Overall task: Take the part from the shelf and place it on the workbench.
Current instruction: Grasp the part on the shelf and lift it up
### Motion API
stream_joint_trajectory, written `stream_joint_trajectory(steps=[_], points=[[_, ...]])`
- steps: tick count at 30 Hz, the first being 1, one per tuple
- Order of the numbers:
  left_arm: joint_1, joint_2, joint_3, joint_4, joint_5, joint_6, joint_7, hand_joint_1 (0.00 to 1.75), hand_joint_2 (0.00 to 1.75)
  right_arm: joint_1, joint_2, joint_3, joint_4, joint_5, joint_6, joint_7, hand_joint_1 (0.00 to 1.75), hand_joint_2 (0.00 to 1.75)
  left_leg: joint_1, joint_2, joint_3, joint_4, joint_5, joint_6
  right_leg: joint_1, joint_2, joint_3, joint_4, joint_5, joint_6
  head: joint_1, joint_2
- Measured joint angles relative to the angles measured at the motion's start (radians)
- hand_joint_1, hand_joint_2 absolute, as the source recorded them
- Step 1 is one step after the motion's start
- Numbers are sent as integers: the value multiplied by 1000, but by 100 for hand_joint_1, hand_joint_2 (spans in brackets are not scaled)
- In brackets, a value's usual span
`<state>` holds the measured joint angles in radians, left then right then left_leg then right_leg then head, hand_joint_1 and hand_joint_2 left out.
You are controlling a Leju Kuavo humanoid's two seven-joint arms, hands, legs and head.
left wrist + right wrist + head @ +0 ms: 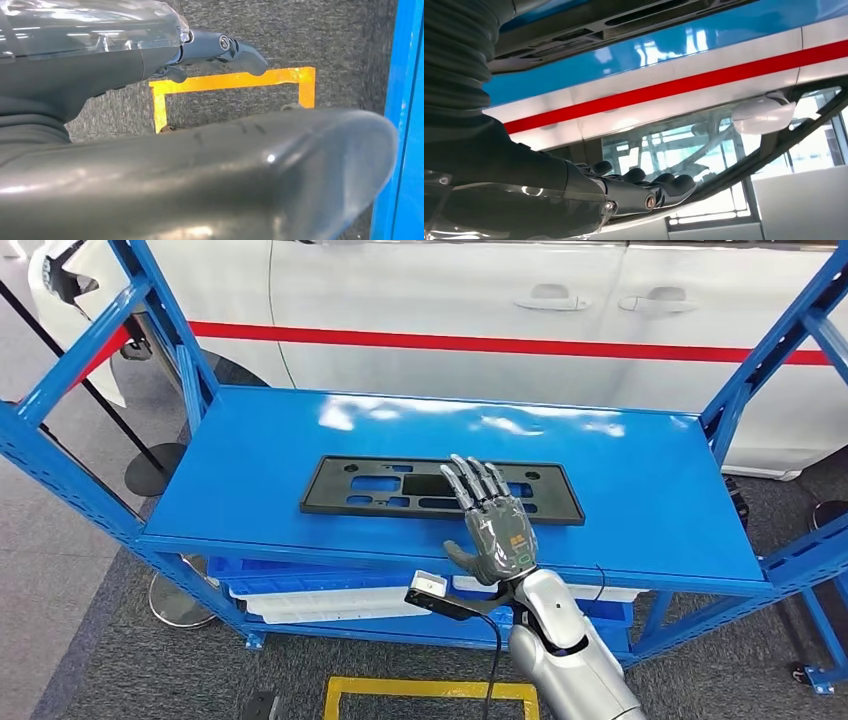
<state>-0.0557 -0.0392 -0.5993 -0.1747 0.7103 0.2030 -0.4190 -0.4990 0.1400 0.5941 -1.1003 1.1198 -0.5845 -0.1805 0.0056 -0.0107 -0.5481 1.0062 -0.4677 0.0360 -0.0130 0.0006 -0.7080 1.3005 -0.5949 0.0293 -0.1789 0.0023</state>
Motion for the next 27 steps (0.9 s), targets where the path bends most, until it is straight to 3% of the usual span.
stream_joint_trajectory(steps=[1, 2, 4, 6, 10, 12, 14, 15, 16, 18, 19, 20, 22, 25, 27], points=[[1, -1, 0, 0, 3, 2, 1, 0, 0, -5, 1, 2, 9, -3, 0, 0, 0, 175, -1, -2, 14, 0, -10, -1, 1, 0, -11, -21, 21, -3, 0, 0], [1, -2, 0, 0, 6, 3, 2, 0, 0, -10, 3, 3, 18, -5, 0, 0, 0, 175, -3, -3, 30, 0, -22, -2, 2, 0, -7, -71, 62, -10, 0, 0], [2, -5, 0, 0, 10, 5, 3, 0, 0, -21, 5, 5, 33, -9, -2, 0, 0, 175, -5, -4, 55, -1, -44, -8, 11, 0, 17, -199, 167, -27, 0, 0], [1, -9, 0, 0, 11, 10, 4, 0, 0, -32, 7, 8, 53, -19, -11, -5, 0, 175, -5, -5, 69, -3, -59, -19, 19, 1, 30, -265, 217, -39, 1, 0], [-3, -12, 1, 0, 9, 21, 1, 0, 0, -77, 22, 22, 111, -52, -42, -20, 0, 175, -5, -1, 79, 19, -74, -43, 15, 6, 60, -289, 203, -59, 2, 0], [-6, -12, 1, 0, 9, 22, 0, 0, 0, -103, 29, 30, 145, -63, -51, -22, 0, 175, 0, 2, 30, 113, -112, -53, 11, 6, 81, -299, 193, -66, 2, 0], [-7, -12, 1, 0, 10, 22, -2, 0, 0, -115, 31, 36, 173, -68, -52, -22, 0, 175, 7, 2, -51, 229, -150, -63, 10, 6, 93, -299, 180, -68, 2, 0], [-6, -12, 1, 0, 10, 22, -2, 0, 0, -117, 31, 39, 184, -70, -52, -22, 0, 175, 10, 2, -80, 254, -148, -68, 9, 6, 100, -299, 174, -67, 2, 0], [-4, -12, 1, 1, 11, 22, -2, 0, 0, -118, 31, 42, 193, -71, -49, -21, 0, 175, 13, 3, -93, 245, -124, -73, 8, 8, 109, -298, 166, -66, 2, 0], [-1, -11, 1, 1, 13, 20, -4, 0, 0, -118, 31, 46, 204, -74, -37, -20, 0, 175, 19, 4, -79, 138, -23, -80, 6, 11, 129, -296, 150, -59, 2, 0], [0, -11, 1, 1, 13, 17, -5, 0, 0, -117, 30, 46, 205, -75, -27, -18, 0, 175, 19, 4, -67, 84, 13, -80, 5, 11, 137, -295, 143, -55, 2, 0], [-1, -10, 2, 2, 15, 14, -8, 0, 0, -115, 27, 46, 202, -75, -14, -15, 0, 175, 16, 5, -57, 40, 31, -75, 6, 11, 141, -293, 138, -49, 2, 0], [-1, -7, 7, 3, 22, 7, -13, 0, 0, -100, 16, 46, 179, -74, 16, -7, 0, 175, 10, 6, -53, 17, 29, -57, 7, 11, 144, -290, 129, -37, 2, 0], [2, -3, 17, 3, 33, 0, -18, 0, 0, -57, -15, 44, 99, -92, 53, -2, 0, 175, 13, 6, -46, 8, 36, -32, 7, 9, 142, -273, 107, -20, 2, 0], [1, 0, 20, 3, 33, -3, -20, 0, 0, -24, -41, 36, 38, -114, 62, -6, 0, 175, 14, 7, -42, 2, 36, -21, 5, 8, 101, -191, 61, -12, 2, 0]])
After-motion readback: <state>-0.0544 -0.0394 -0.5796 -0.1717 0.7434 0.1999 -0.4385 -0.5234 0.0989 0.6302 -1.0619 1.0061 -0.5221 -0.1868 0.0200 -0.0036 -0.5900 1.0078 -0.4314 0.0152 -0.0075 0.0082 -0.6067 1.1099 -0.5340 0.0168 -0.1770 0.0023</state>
